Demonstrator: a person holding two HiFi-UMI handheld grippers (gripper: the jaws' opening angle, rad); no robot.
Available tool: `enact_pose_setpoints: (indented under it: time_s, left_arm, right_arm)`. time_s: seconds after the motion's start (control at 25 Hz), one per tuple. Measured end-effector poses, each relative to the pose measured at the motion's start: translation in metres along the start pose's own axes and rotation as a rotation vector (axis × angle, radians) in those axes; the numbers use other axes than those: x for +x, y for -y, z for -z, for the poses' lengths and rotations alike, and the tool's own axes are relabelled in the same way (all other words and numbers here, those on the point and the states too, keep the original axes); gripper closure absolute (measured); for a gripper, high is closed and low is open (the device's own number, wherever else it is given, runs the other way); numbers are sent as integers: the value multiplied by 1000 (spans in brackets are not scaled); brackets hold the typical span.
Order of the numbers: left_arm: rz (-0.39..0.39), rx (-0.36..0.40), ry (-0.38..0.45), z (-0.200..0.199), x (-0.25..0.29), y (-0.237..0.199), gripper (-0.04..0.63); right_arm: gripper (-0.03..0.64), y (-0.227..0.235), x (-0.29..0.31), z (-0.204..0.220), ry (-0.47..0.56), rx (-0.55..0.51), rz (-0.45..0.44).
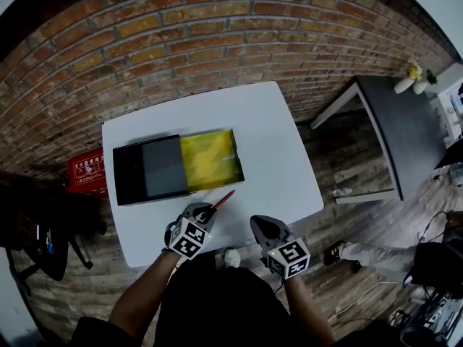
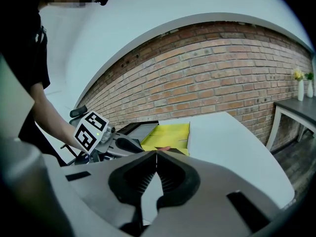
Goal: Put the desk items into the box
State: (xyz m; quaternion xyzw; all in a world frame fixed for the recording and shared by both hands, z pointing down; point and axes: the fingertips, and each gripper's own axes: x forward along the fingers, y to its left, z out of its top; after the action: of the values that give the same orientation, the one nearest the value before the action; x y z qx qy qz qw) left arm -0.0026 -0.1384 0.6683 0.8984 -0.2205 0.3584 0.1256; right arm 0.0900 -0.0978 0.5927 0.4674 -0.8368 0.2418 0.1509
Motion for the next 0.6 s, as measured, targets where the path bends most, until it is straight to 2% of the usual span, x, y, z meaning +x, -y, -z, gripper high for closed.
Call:
enact_pose_setpoints:
  time_s: [0.16, 0.32, 0.6]
  left_arm:
    - [-8, 27, 60, -28, -8, -5, 525]
    - [-32, 16, 102, -51, -17, -18, 525]
    - [-67, 13, 116, -73, -10, -54, 525]
  right_arm:
    - [595, 4, 0, -7, 20, 2, 7]
    - [595, 7, -3, -11, 37, 14, 20]
    - [595, 12, 0, -17, 62, 36, 49]
